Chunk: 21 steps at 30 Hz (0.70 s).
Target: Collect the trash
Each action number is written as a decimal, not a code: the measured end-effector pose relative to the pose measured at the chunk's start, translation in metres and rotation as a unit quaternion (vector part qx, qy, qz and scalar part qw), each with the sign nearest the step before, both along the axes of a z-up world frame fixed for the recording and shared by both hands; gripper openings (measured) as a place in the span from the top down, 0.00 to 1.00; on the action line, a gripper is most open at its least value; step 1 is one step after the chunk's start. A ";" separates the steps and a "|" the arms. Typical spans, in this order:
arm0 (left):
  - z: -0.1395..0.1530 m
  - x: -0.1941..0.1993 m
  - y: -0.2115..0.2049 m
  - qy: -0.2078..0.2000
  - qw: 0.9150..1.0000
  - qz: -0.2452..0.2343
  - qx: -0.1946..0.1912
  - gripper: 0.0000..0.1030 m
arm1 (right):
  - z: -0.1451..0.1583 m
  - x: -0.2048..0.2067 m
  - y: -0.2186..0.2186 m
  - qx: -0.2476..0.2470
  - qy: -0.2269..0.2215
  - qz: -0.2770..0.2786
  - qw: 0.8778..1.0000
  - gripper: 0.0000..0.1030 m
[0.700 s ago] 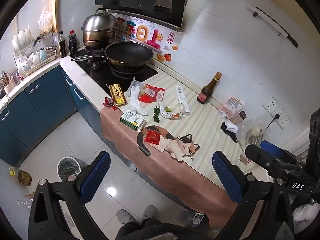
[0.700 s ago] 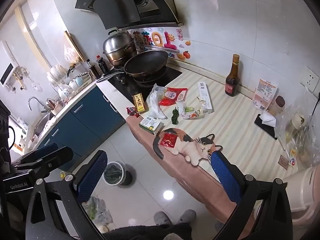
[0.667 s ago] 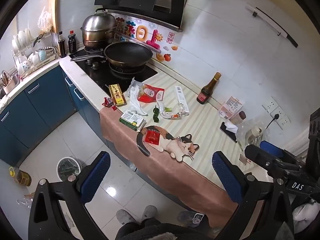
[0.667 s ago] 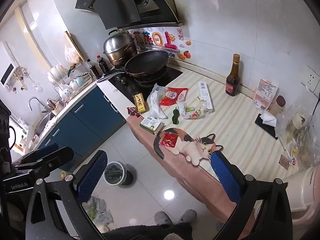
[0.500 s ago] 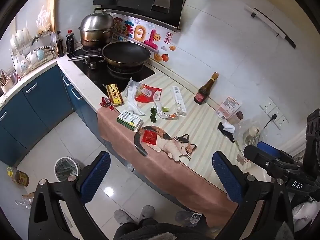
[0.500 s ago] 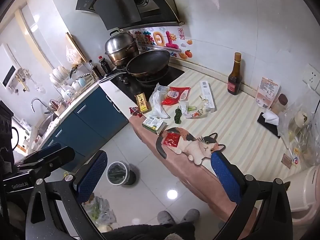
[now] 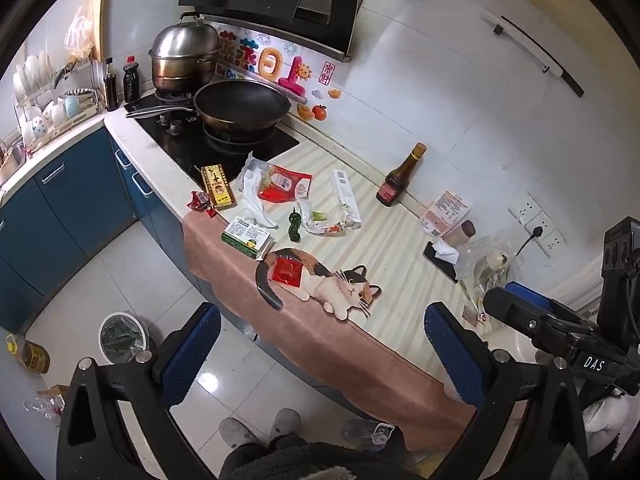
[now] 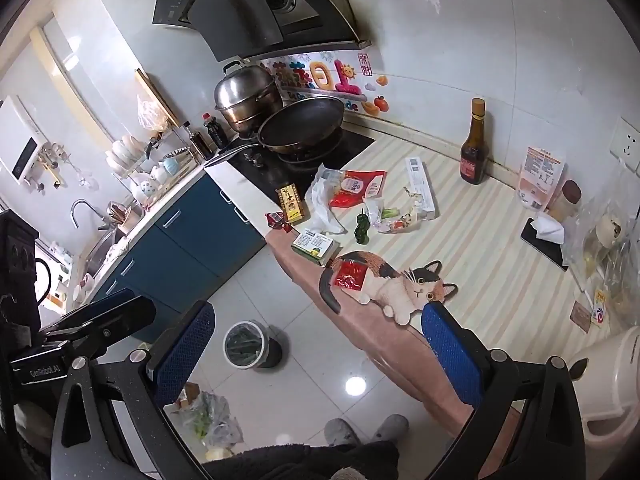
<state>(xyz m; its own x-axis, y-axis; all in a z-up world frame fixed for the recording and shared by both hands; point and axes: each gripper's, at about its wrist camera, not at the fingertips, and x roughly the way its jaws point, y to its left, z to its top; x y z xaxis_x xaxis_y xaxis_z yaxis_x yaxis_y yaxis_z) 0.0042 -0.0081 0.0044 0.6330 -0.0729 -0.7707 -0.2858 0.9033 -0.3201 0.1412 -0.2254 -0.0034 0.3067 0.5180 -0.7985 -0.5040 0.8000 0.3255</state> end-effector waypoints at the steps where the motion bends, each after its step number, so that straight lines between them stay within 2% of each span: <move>1: 0.000 0.000 0.000 0.000 1.000 0.001 0.000 0.00 | 0.001 0.001 0.000 0.000 0.000 0.000 1.000 0.00; 21: 0.007 -0.003 0.005 -0.006 1.000 -0.001 0.002 0.00 | 0.012 0.000 -0.002 -0.002 -0.002 0.004 1.000 0.00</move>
